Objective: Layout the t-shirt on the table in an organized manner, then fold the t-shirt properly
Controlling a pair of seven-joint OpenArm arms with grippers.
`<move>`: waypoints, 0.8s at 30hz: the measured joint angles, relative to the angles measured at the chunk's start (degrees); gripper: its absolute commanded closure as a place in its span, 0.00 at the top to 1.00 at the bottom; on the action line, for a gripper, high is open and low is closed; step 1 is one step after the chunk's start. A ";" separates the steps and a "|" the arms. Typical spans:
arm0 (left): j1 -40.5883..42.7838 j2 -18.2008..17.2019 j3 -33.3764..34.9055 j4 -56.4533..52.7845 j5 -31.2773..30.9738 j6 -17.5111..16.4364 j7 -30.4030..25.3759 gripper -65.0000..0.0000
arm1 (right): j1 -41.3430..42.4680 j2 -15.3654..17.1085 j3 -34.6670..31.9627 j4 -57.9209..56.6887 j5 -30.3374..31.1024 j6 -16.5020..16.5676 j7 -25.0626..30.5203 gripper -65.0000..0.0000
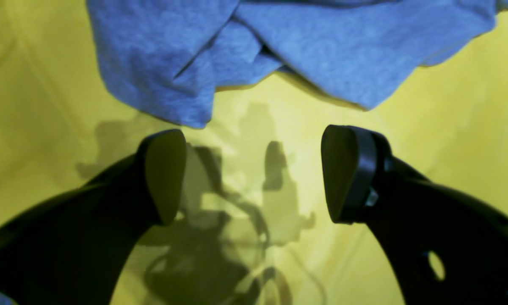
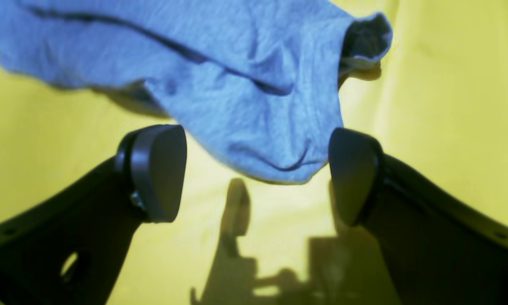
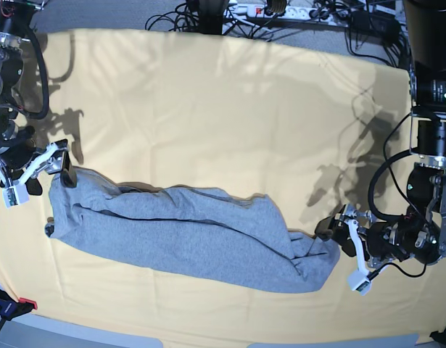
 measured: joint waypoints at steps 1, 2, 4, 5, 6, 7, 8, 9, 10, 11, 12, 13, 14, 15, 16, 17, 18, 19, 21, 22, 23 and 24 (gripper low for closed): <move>-0.02 0.02 0.00 0.00 0.00 0.02 0.00 0.76 | 0.59 -0.96 0.07 -2.34 -0.24 -0.26 0.61 0.80; -0.02 0.09 0.00 0.00 -0.02 0.00 -0.02 0.76 | 1.38 -1.92 0.07 -4.83 -0.59 -1.09 0.63 0.80; -0.02 0.17 0.00 0.00 0.00 0.00 -0.04 0.76 | 3.45 -3.17 0.04 -9.70 -0.52 -2.62 0.42 0.80; 0.00 0.13 0.00 0.00 0.02 0.00 0.02 0.76 | 4.63 -3.67 0.04 -11.76 -0.55 -2.84 0.55 0.80; 0.00 0.02 0.00 0.00 0.02 0.00 0.04 0.76 | 5.75 -3.96 0.04 -13.51 -0.50 -3.06 0.70 0.80; 0.00 -0.15 0.00 0.00 0.02 0.00 0.13 0.76 | 6.97 -4.13 0.07 -15.13 -0.39 -3.04 0.79 0.80; 0.00 -0.31 0.00 0.00 0.02 0.02 0.09 0.76 | 7.85 -4.17 0.04 -16.44 -0.39 -3.04 0.87 0.80; 0.00 -0.33 0.00 0.00 0.02 0.02 0.17 0.76 | 8.79 -4.15 0.07 -17.77 -0.39 -3.04 0.96 0.76; 0.00 -0.28 0.00 0.00 0.02 0.00 0.15 0.76 | 9.60 -4.15 0.11 -18.91 -0.57 -3.02 0.92 0.69; 0.00 -0.26 0.00 0.00 0.00 0.00 0.13 0.76 | 10.14 -4.20 0.13 -19.52 -0.66 -3.04 0.87 0.59; 0.00 -0.26 0.00 0.00 0.00 0.00 0.13 0.76 | 10.58 -4.17 0.15 -19.82 -0.66 -3.04 0.50 0.43; 0.00 -0.26 0.00 0.00 0.02 0.00 0.15 0.76 | 11.13 -4.17 0.15 -19.82 -0.63 -3.02 -0.31 0.25; 0.00 -0.28 0.00 0.00 0.02 0.00 0.13 0.76 | 11.82 -4.15 0.15 -19.82 -0.59 -2.56 -1.60 0.05; 0.00 -0.28 0.00 0.00 0.02 0.00 0.15 0.76 | 12.68 -4.13 0.15 -19.82 -0.59 -0.76 -3.34 0.00; 0.00 -0.28 0.00 0.00 0.02 0.00 0.13 0.76 | 13.64 -4.15 0.22 -19.82 -0.26 1.31 -5.14 0.00; 0.00 -0.28 0.00 0.00 0.00 0.00 0.07 0.76 | 14.67 -4.11 0.24 -19.82 -0.07 3.89 -7.13 0.00; 0.00 -0.28 0.00 0.00 0.00 0.00 -0.02 0.76 | 15.54 -4.04 0.26 -19.61 0.83 5.01 -8.96 0.00; 0.00 -0.28 0.00 0.00 0.00 0.00 -0.04 0.76 | 16.24 -3.91 0.26 -18.91 1.88 6.25 -10.67 0.00; 0.00 -0.26 0.00 0.00 0.00 -0.59 -0.04 0.76 | 17.00 -3.10 0.26 -15.89 4.74 7.34 -13.25 0.00; 0.00 -0.28 0.00 0.00 0.00 -1.49 -0.02 0.76 | 17.00 -2.56 0.57 -13.66 6.21 7.54 -13.92 0.00; 0.00 -0.28 0.00 0.00 -0.02 -1.53 0.02 0.76 | 17.00 -2.05 1.09 -11.32 7.41 7.80 -14.45 0.00; 0.00 -0.28 0.00 0.00 -0.02 -1.53 0.02 0.76 | 17.11 -1.60 1.79 -9.07 7.63 8.57 -15.37 0.00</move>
